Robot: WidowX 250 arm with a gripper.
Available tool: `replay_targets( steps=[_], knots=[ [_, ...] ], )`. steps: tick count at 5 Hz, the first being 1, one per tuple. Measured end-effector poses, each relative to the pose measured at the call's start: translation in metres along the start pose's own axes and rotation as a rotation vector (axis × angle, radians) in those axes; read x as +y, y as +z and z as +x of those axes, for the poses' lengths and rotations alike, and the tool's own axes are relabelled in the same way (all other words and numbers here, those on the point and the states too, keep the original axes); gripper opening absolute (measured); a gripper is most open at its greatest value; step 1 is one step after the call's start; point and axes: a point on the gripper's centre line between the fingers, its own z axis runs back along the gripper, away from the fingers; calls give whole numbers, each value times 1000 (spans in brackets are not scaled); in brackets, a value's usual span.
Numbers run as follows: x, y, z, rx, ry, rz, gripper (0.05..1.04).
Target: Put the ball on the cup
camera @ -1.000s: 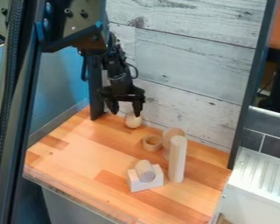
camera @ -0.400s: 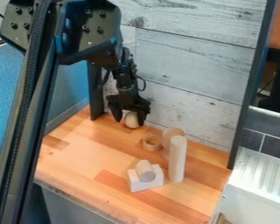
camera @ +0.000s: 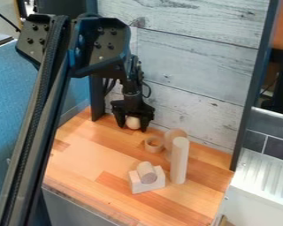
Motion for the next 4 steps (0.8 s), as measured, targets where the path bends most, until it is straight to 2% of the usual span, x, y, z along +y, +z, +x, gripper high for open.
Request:
replay_targets(
  steps=[1,2,3,4],
  knots=[
    [-1,-1,-2,3,41,-4,820],
    [-5,6,-12,29,79,-38,820],
    [-1,43,-10,3,135,-3,819],
    [-11,71,-12,-27,126,-11,820]
  ],
)
